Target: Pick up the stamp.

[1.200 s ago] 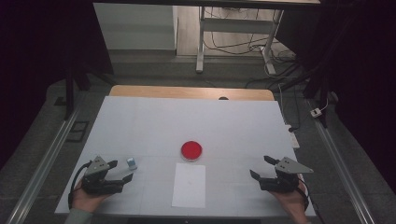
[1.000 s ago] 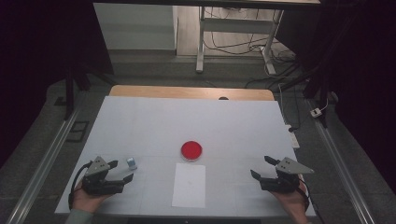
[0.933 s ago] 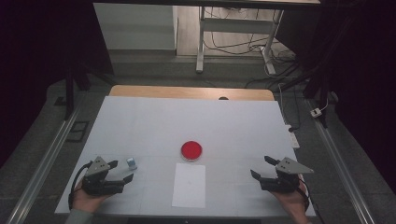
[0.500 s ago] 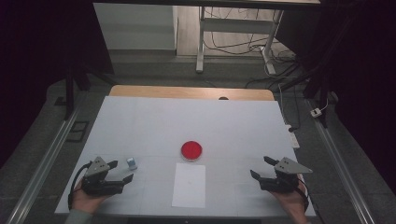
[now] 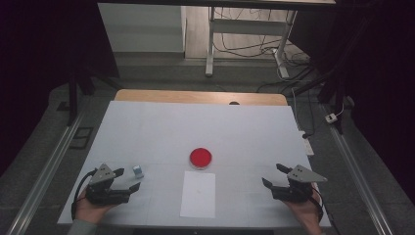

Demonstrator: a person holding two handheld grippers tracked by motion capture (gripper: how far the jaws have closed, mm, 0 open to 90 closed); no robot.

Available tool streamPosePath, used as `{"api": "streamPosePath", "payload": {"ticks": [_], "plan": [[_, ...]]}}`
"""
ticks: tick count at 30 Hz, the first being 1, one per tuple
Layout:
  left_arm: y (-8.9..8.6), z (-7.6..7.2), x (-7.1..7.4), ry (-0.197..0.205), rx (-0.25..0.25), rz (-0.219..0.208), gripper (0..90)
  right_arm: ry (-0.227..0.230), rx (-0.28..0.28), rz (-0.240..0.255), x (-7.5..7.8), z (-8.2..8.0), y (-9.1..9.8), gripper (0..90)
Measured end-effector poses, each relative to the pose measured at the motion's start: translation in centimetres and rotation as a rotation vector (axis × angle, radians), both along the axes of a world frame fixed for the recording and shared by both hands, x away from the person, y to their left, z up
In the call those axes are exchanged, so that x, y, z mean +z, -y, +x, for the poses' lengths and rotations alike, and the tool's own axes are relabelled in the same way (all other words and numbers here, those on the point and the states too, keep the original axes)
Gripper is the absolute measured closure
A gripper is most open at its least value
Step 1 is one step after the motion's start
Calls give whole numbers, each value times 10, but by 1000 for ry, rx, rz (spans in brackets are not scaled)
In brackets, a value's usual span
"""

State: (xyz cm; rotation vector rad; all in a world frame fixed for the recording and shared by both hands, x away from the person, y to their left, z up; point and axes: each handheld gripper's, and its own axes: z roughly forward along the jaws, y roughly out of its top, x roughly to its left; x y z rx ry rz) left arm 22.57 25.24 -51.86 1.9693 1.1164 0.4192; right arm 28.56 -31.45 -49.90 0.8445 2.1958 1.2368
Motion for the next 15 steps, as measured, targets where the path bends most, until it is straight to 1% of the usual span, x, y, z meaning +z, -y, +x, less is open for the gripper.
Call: {"api": "streamPosePath", "payload": {"ticks": [3, 4, 5, 10, 12, 13, 15], "plan": [[1, -1, 4, 3, -1, -1, 179, -1, -2, 1, 0, 0, 0, 235], [1, -1, 8, 9, 2, 1, 179, 1, -2, 3, 1, 0, 0, 235], [1, -1, 8, 9, 2, 1, 179, 3, -3, 6, 1, 0, 1, 235], [1, 0, 21, 19, 7, 1, 179, 4, -1, 18, 1, -1, 0, 235], [2, 3, 25, 16, 3, 7, 179, 2, 1, 13, 1, 0, 0, 235], [3, 6, 29, 12, 0, 14, 178, 1, 3, 13, 1, 0, 0, 236], [4, 8, 31, 11, -3, 16, 178, 3, 7, 18, 1, 0, -1, 236]]}}
